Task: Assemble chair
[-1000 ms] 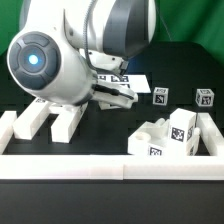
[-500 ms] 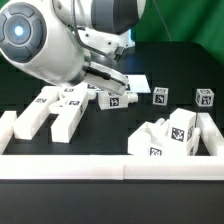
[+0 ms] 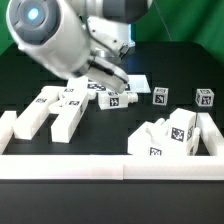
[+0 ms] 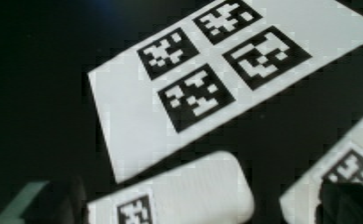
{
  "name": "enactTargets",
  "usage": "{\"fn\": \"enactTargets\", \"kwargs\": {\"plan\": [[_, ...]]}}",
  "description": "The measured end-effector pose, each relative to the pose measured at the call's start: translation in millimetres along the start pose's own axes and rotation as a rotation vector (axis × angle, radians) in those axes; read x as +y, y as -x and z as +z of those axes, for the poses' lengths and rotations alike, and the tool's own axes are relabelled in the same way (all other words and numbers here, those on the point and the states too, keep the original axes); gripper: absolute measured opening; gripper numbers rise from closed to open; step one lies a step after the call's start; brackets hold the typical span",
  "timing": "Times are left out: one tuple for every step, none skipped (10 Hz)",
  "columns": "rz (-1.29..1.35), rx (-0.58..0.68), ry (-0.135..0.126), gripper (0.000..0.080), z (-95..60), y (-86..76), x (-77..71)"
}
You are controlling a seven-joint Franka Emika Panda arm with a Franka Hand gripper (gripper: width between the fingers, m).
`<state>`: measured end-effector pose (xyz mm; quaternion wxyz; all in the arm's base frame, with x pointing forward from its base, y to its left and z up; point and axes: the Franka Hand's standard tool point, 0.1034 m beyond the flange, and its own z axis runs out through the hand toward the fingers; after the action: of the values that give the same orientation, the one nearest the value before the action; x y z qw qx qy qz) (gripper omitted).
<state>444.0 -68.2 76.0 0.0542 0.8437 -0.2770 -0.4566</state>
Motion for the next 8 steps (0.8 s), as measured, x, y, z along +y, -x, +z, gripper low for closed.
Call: {"fn": "enactTargets", "kwargs": {"plan": [[-0.001, 0.013, 0.012, 0.0649, 2.3, 12.5, -6.6], [-0.018, 0.025, 0.028, 0.0649, 0.6, 16.9, -10.0], [-0.016, 0.021, 0.029, 0.0649, 2.1, 15.7, -9.7], [-0.015, 0.020, 0.029, 0.0649, 2.5, 15.3, -9.4], [-0.016, 0.020, 0.029, 0.0649, 2.6, 15.5, -9.7], [-0.015, 0.020, 0.029, 0.0649, 2.6, 15.4, -9.5], [-0.003, 0.031, 0.043, 0.0649, 1.9, 16.7, -8.9], [0.014, 0.036, 0.053, 0.0649, 2.4, 20.3, -10.4]]}}
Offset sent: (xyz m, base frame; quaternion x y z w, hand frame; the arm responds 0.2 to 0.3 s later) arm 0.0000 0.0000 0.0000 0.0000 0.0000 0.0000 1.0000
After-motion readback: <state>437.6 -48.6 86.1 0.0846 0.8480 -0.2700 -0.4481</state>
